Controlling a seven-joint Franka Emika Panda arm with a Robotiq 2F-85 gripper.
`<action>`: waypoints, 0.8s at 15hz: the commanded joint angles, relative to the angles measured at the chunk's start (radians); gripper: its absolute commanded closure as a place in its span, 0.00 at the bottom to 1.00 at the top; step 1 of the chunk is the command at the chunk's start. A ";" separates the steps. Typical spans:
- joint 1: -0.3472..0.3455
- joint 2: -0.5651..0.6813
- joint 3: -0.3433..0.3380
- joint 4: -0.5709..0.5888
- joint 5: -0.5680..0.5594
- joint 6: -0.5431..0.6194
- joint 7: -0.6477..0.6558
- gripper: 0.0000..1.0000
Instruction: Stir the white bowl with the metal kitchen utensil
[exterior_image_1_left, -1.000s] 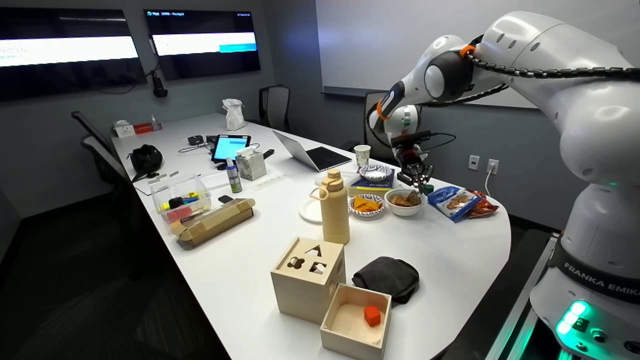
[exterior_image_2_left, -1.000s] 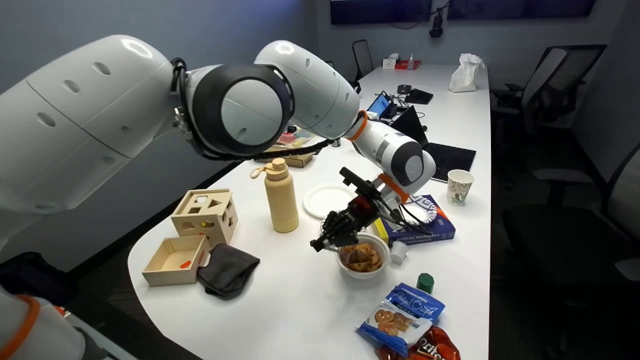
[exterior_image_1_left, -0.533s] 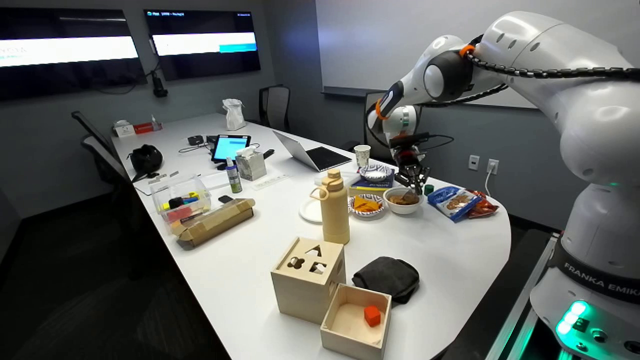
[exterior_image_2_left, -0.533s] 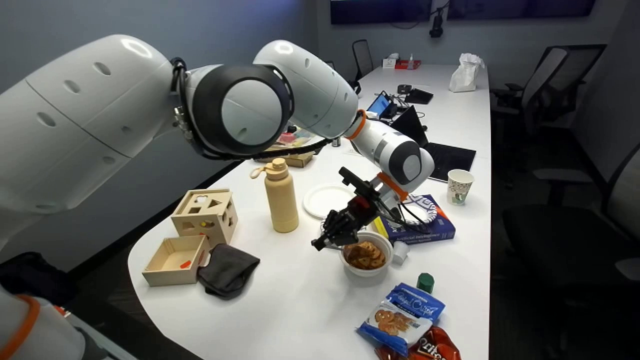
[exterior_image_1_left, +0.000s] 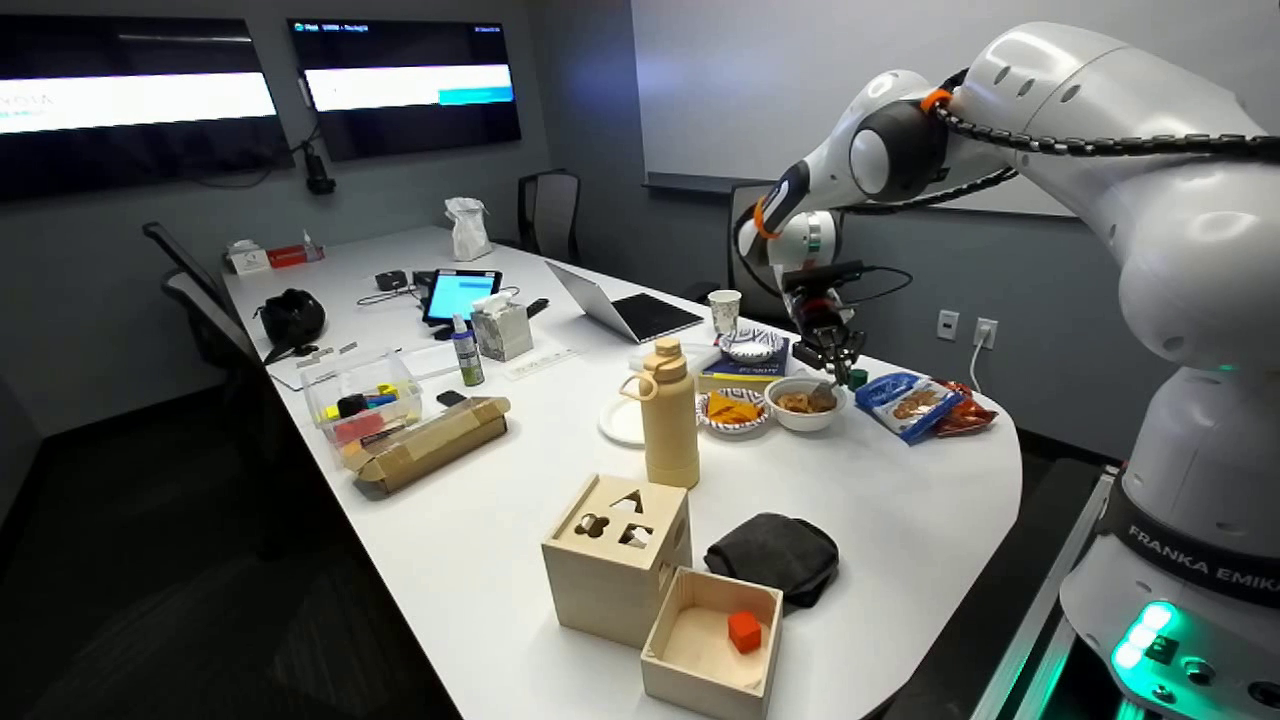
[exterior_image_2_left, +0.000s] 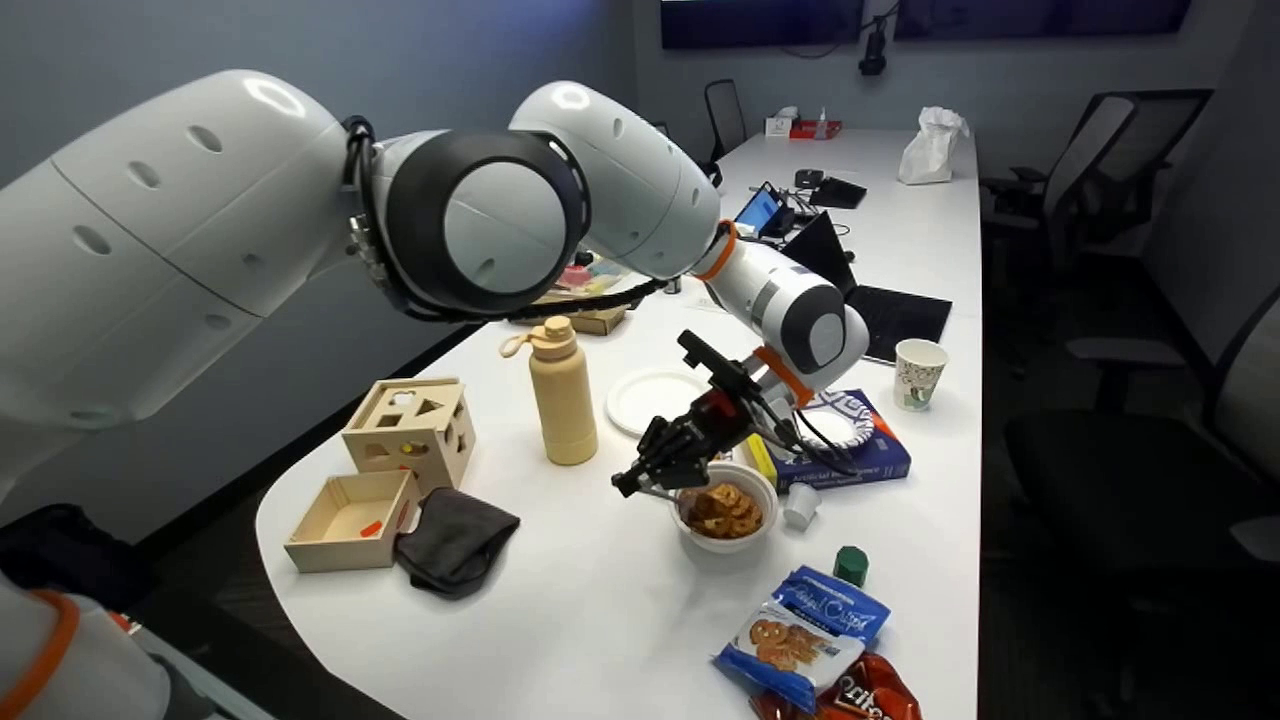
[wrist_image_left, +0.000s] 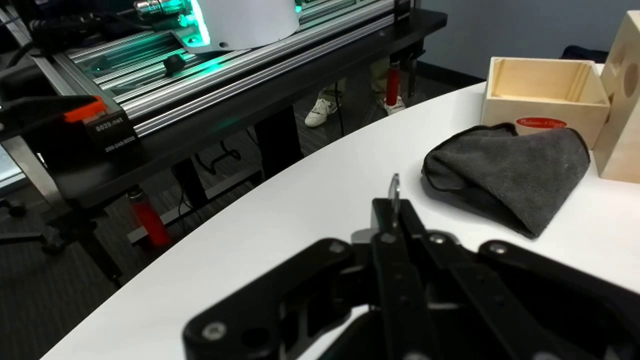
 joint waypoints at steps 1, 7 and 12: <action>0.007 -0.004 -0.021 -0.005 0.037 0.075 0.055 0.99; -0.008 -0.031 -0.003 -0.032 0.040 0.134 0.021 0.99; -0.021 -0.088 0.004 -0.084 0.028 0.120 -0.082 0.99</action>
